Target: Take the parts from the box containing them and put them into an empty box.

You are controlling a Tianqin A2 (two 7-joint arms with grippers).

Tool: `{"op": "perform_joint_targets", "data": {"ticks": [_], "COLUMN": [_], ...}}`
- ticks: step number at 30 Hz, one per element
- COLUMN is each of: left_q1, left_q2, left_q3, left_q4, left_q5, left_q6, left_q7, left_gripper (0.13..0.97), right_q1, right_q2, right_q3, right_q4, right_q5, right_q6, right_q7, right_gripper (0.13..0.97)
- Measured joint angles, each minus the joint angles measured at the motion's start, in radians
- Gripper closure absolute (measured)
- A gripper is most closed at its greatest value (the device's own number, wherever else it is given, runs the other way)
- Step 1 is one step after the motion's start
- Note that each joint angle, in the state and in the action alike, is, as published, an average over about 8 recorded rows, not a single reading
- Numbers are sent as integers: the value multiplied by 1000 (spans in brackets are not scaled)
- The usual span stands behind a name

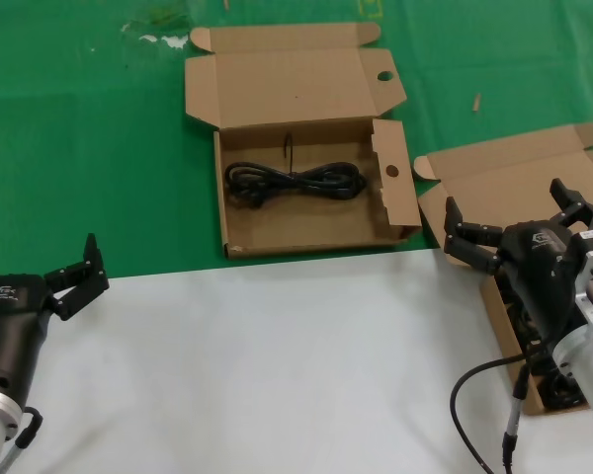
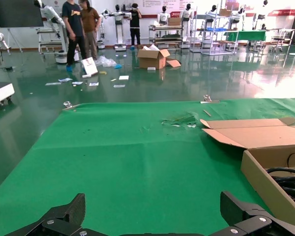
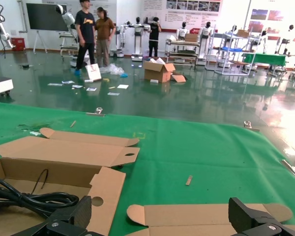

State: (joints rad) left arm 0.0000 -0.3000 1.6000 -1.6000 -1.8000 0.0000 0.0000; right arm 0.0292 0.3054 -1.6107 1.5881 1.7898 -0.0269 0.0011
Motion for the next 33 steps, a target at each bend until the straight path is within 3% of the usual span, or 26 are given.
{"op": "perform_joint_targets", "data": {"ticks": [33], "left_q1": [0], "left_q2": [0], "left_q3": [0], "left_q4": [0], "left_q5": [0], "left_q6": [0], "left_q7": [0], "left_gripper": [132], "right_q1": [0], "right_q2": [0], "right_q3": [0], "right_q4": [0], "right_q5": [0], "right_q6": [0], "right_q7": [0], "right_gripper": [129]}}
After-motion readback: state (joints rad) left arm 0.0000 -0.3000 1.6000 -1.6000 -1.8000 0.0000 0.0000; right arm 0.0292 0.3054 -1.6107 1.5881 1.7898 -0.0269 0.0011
